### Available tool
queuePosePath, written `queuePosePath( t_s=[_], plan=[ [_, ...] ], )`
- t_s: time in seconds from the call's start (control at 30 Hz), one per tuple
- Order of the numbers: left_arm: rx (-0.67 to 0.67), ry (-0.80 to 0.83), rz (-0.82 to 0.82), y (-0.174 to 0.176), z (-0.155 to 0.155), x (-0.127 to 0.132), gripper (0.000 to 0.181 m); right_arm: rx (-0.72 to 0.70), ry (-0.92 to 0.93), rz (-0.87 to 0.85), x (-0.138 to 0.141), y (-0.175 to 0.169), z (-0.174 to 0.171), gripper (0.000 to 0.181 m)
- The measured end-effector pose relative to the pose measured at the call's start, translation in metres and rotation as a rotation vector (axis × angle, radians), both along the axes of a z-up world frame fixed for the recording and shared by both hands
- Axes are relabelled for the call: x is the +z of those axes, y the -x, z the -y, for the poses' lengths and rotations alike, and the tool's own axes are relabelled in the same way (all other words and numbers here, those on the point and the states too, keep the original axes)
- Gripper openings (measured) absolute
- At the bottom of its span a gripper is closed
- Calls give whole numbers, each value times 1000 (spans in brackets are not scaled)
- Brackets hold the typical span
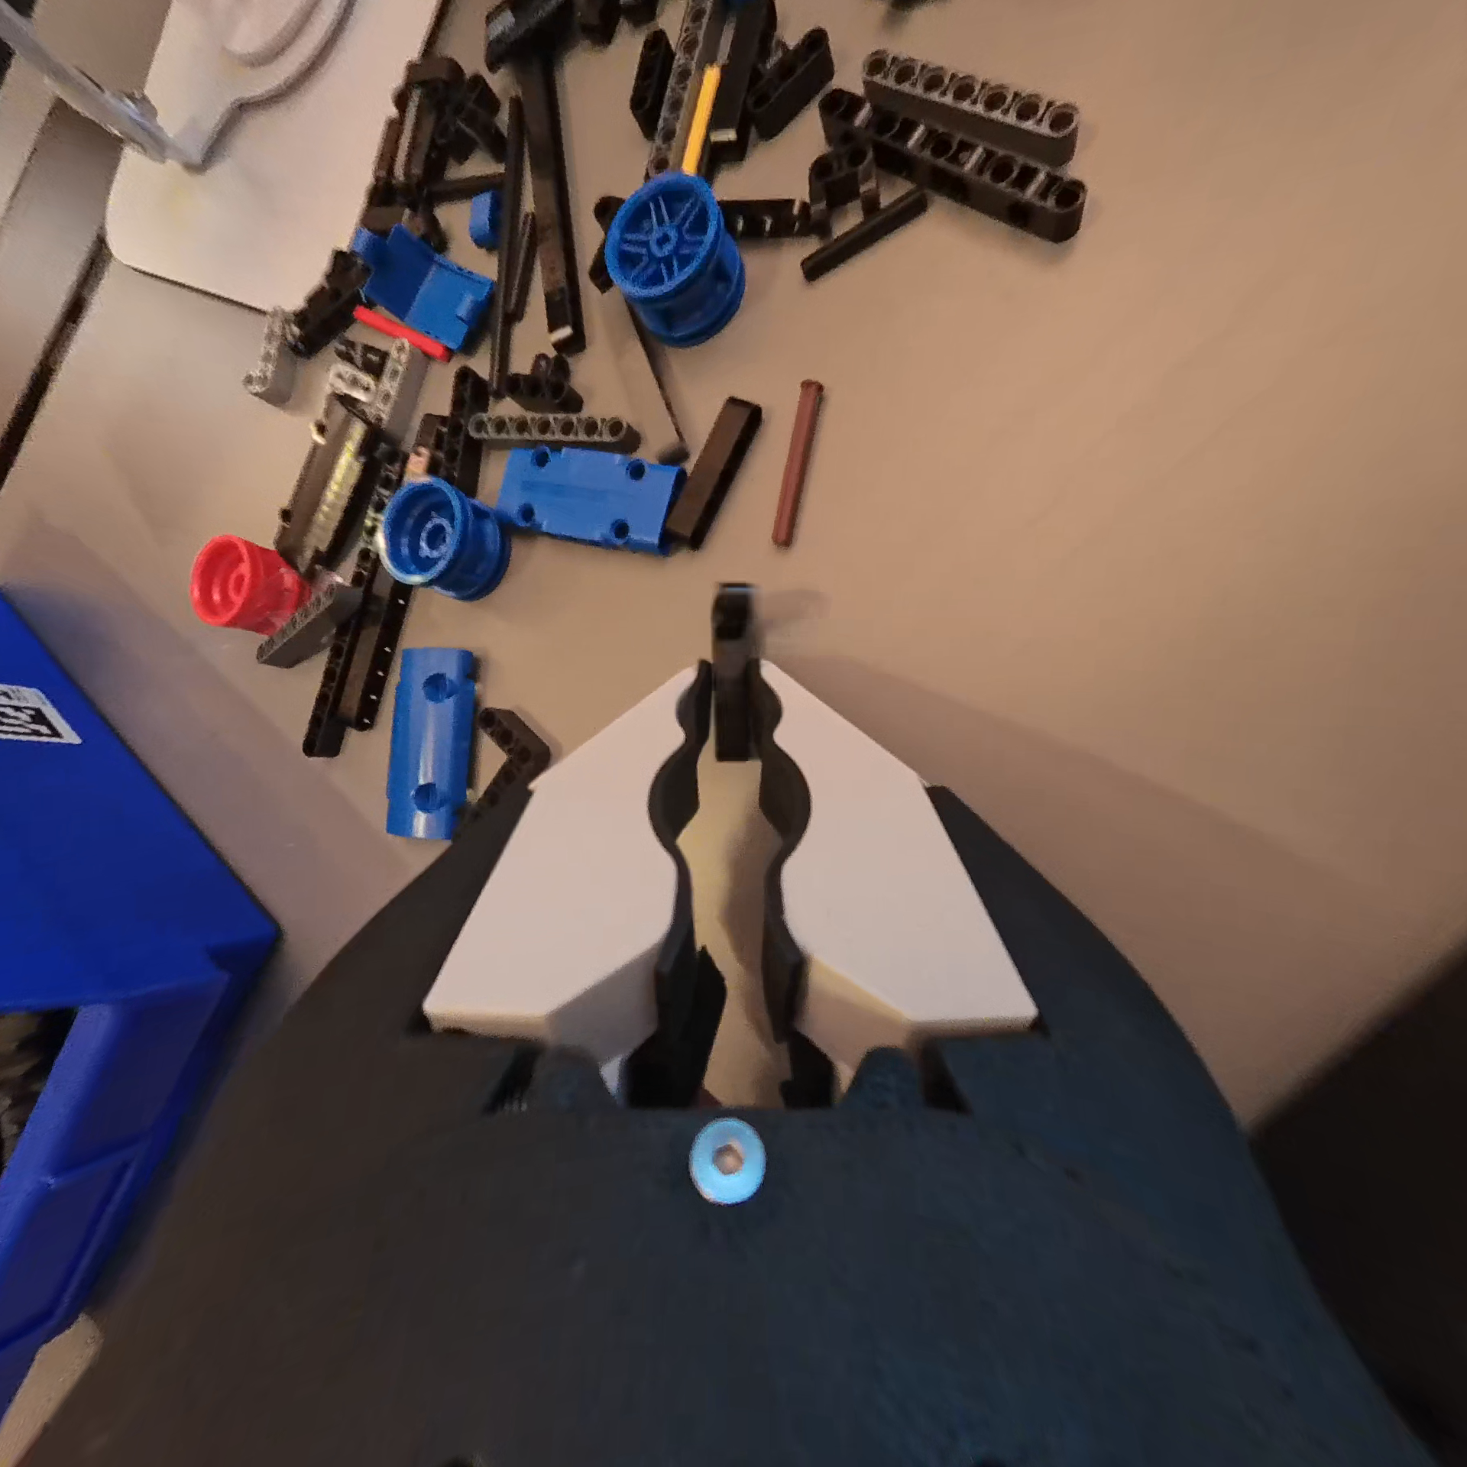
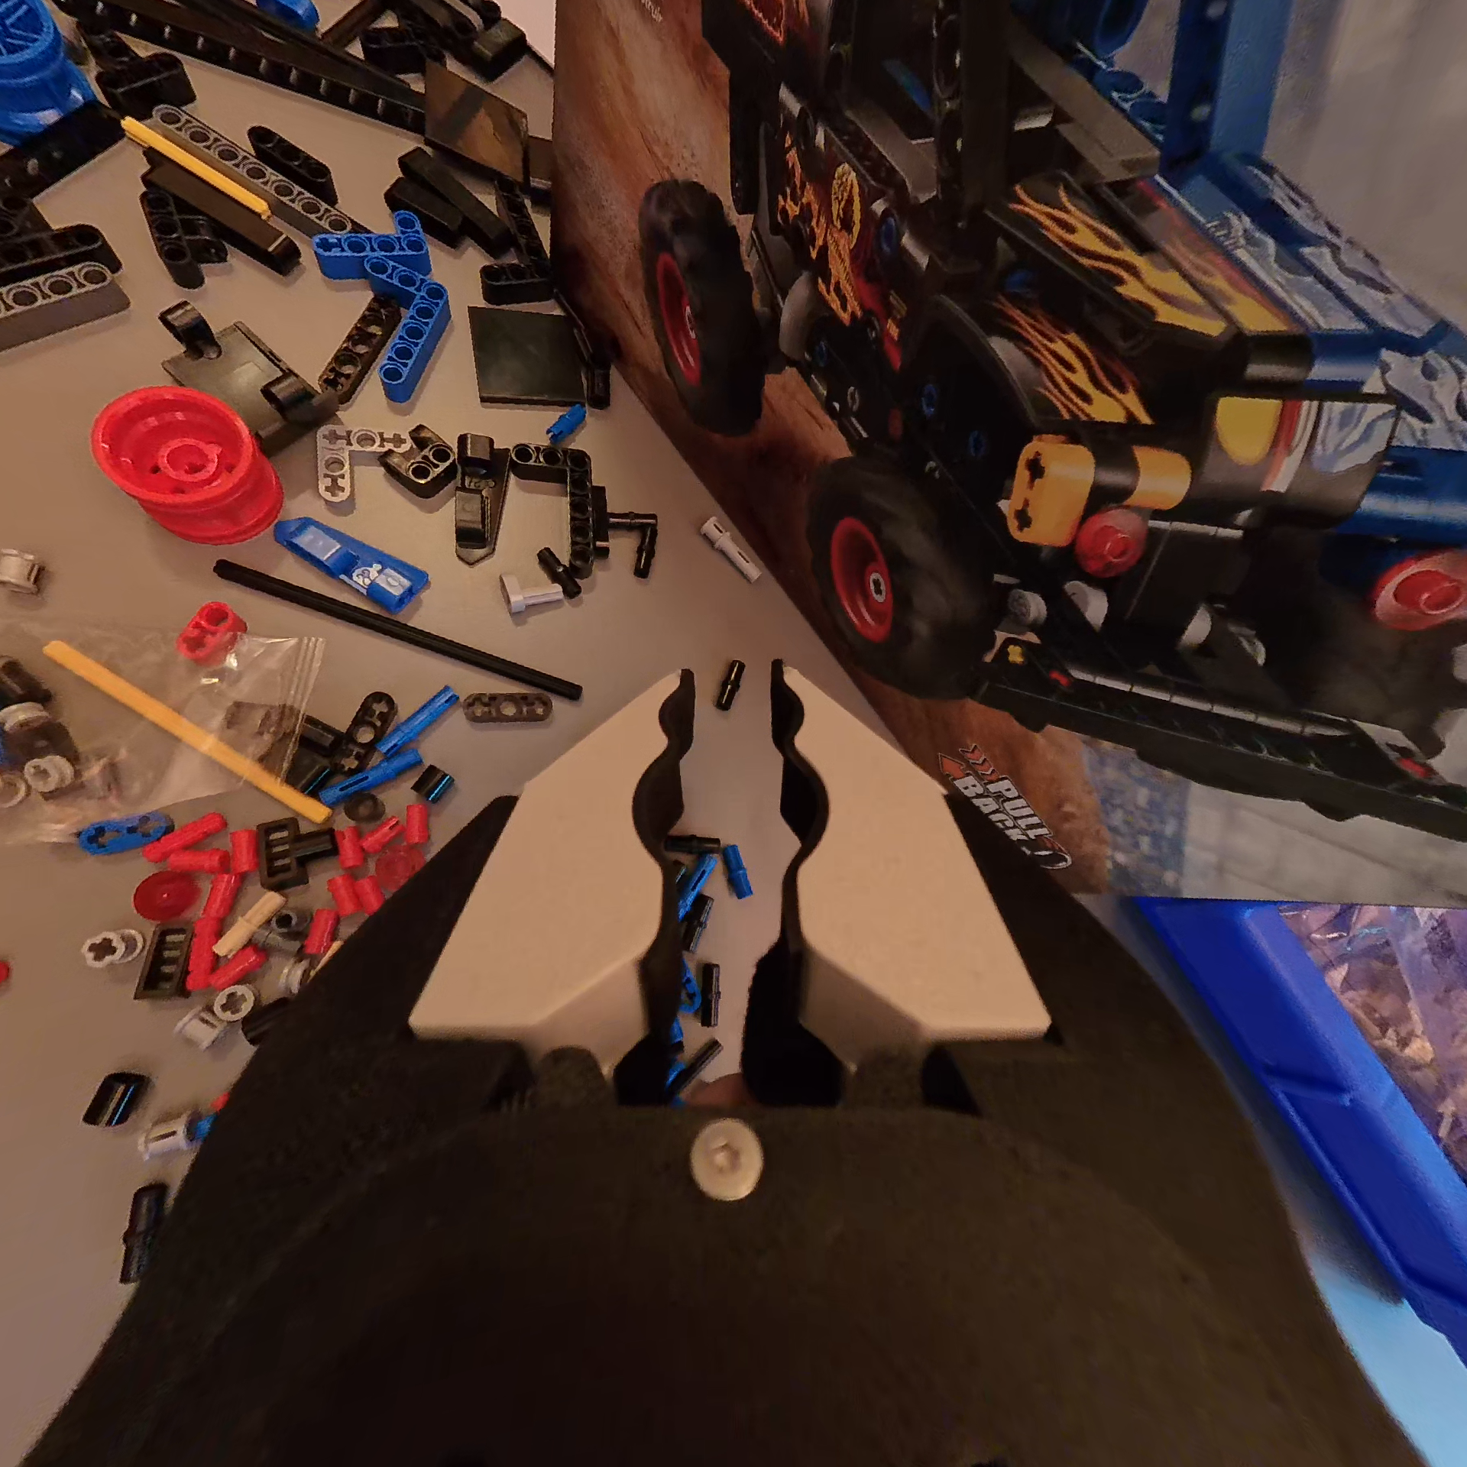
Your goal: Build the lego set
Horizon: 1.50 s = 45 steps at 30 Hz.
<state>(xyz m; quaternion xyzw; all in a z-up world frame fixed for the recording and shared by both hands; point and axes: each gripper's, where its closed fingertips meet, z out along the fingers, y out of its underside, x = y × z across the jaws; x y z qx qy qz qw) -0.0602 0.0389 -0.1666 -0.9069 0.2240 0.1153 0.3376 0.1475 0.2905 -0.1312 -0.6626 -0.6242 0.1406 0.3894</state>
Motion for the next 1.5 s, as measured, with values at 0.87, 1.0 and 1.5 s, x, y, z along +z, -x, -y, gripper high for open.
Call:
queuePosePath(
  t_s=[0.87,1.0,1.5],
  plan=[
    [-276,-21,-45,-46,-107,34,33,-8,-11,-4,2,-2,-4,18],
    [-283,98,-7,-36,-113,16,33,-15,-13,-1,1,-5,-6,18],
    [-207,185,47,-3,-82,14,35,-8,-12,7,-1,-4,-5,18]
  ],
)
